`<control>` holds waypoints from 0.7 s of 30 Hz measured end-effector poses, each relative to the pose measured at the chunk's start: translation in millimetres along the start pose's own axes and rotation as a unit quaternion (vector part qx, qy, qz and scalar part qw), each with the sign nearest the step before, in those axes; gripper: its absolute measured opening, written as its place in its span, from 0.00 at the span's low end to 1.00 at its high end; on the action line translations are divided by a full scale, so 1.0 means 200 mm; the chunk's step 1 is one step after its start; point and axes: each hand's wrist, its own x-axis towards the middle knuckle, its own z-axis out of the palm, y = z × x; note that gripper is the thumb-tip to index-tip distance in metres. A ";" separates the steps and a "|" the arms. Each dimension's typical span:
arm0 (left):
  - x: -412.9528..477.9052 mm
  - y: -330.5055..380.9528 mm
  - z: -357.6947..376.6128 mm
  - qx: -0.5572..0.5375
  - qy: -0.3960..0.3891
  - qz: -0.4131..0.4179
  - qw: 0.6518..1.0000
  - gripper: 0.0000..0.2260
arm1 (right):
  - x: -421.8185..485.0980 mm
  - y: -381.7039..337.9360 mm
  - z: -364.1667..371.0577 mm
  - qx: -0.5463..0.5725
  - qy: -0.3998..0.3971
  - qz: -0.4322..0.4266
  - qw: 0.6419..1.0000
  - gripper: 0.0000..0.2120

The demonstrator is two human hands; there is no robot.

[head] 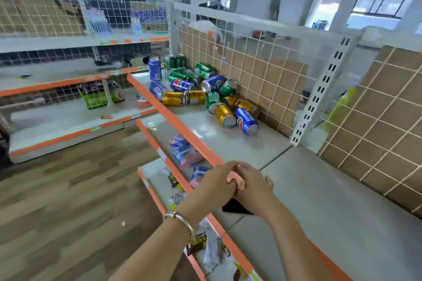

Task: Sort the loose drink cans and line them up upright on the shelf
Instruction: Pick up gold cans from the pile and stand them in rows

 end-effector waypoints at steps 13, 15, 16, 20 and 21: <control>0.73 -0.40 -0.29 -0.003 0.011 -0.107 0.994 0.20 | 1.02 -0.07 -0.01 0.008 0.024 0.009 1.000 0.32; 0.79 -0.46 -0.32 0.002 0.013 -0.117 0.993 0.21 | 1.11 -0.09 -0.01 0.006 0.039 0.022 0.999 0.34; 0.83 -0.49 -0.33 0.003 0.017 -0.118 0.993 0.21 | 1.16 -0.09 0.00 -0.007 0.046 0.029 0.998 0.36; 1.01 -0.59 -0.40 -0.003 0.044 -0.108 0.993 0.21 | 1.33 -0.08 0.03 -0.058 0.059 0.057 0.995 0.37; 1.06 -0.61 -0.42 0.005 0.046 -0.100 0.994 0.21 | 1.36 -0.07 0.03 -0.074 0.058 0.064 0.993 0.37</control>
